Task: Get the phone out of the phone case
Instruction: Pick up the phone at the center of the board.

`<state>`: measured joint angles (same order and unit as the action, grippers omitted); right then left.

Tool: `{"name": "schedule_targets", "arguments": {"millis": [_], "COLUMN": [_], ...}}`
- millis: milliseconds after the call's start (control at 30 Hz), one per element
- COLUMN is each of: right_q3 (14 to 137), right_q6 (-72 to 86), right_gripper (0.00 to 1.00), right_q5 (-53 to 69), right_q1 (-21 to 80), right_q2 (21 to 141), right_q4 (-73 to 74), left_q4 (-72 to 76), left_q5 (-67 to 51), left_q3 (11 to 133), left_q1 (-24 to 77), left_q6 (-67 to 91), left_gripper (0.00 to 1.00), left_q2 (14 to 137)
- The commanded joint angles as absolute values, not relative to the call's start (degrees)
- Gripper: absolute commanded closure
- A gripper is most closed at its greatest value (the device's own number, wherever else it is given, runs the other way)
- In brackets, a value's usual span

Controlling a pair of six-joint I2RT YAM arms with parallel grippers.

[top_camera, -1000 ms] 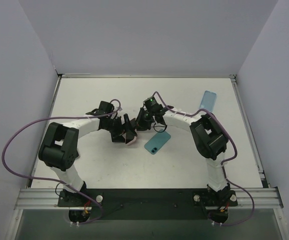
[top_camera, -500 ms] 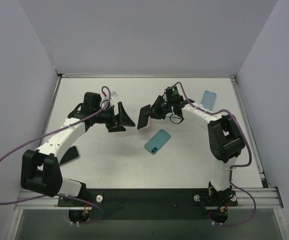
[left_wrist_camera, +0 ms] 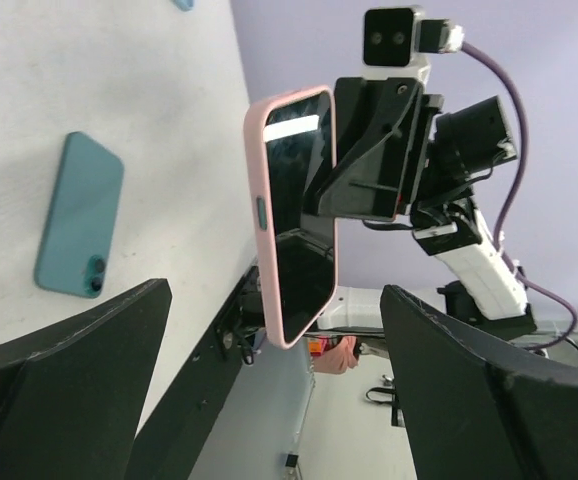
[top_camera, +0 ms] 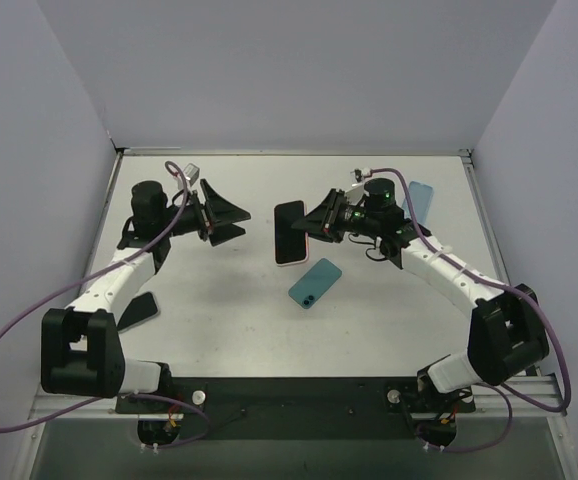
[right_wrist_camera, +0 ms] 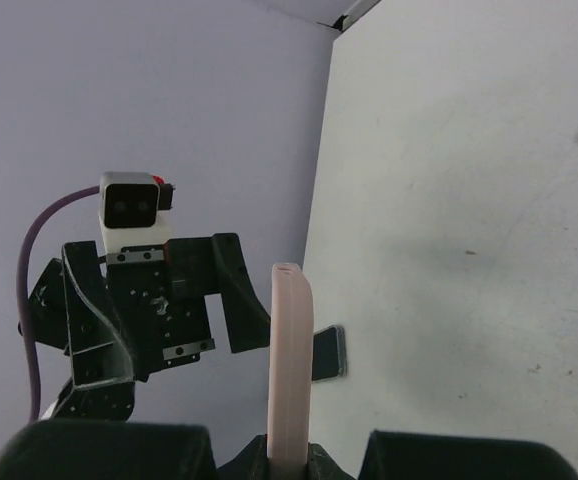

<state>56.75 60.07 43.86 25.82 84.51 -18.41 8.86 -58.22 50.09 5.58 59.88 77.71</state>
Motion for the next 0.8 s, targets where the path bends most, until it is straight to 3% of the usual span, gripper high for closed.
{"name": "schedule_targets", "arguments": {"millis": [0, 200, 467, 767], "right_q3": [55.72, 56.33, 58.10, 59.06], "right_q6": [63.28, 66.45, 65.30, 64.95], "right_gripper": [1.00, 1.00, 1.00, 1.00], "right_q5": [46.14, 47.11, 46.49, 45.88], "right_q1": [27.60, 30.32, 32.17, 32.96], "right_q2": [80.68, 81.83, 82.36, 81.65], "right_q4": [-25.58, -30.93, -30.32, -29.97], "left_q4": [25.13, 39.46, 36.83, 29.11], "left_q5": [-62.31, -62.58, -61.70, -61.26], "left_q3": [50.71, 47.64, 47.11, 48.34], "left_q1": [7.20, 10.11, 11.51, 11.78], "left_q6": [69.52, 80.33, 78.67, 73.22], "left_gripper": [0.03, 0.04, 0.13, 0.14], "left_q2": [77.96, 78.31, 78.84, 80.16]}}
